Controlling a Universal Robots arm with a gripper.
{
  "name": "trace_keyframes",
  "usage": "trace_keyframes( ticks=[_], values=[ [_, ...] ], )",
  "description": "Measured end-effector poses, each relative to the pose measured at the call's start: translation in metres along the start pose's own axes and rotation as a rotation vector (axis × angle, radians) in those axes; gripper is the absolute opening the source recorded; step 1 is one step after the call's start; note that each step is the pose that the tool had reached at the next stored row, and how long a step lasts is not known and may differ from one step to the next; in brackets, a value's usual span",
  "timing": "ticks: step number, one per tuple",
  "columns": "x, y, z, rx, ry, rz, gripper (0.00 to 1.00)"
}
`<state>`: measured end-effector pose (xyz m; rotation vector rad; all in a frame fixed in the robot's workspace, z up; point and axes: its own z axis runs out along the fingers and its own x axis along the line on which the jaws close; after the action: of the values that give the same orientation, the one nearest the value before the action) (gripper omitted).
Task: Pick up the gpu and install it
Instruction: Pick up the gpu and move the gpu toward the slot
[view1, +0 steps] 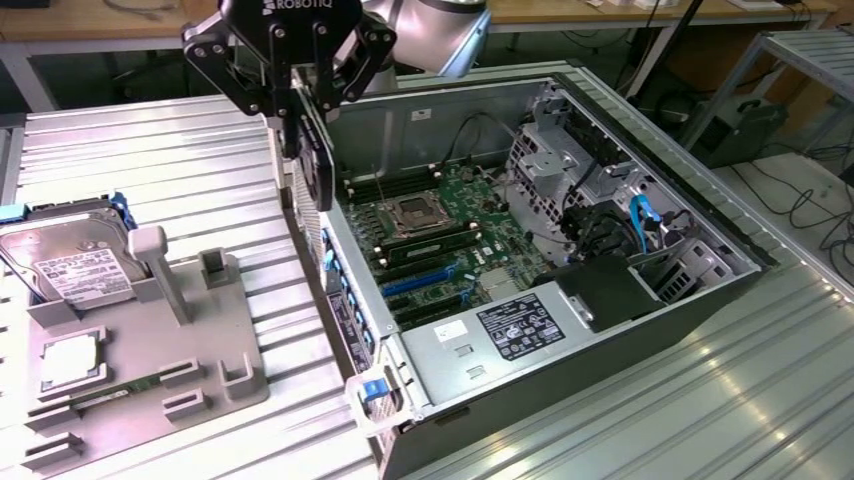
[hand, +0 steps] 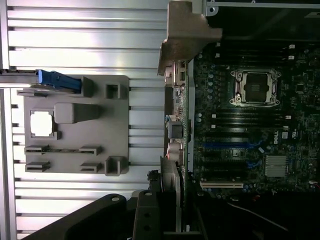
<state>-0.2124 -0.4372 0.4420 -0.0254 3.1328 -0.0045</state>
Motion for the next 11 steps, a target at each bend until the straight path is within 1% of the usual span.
trace_keyframes(
  ticks=[11],
  values=[
    [-0.0087,-0.0002,0.0002,0.0,-0.0001,0.0,0.28]
  ],
)
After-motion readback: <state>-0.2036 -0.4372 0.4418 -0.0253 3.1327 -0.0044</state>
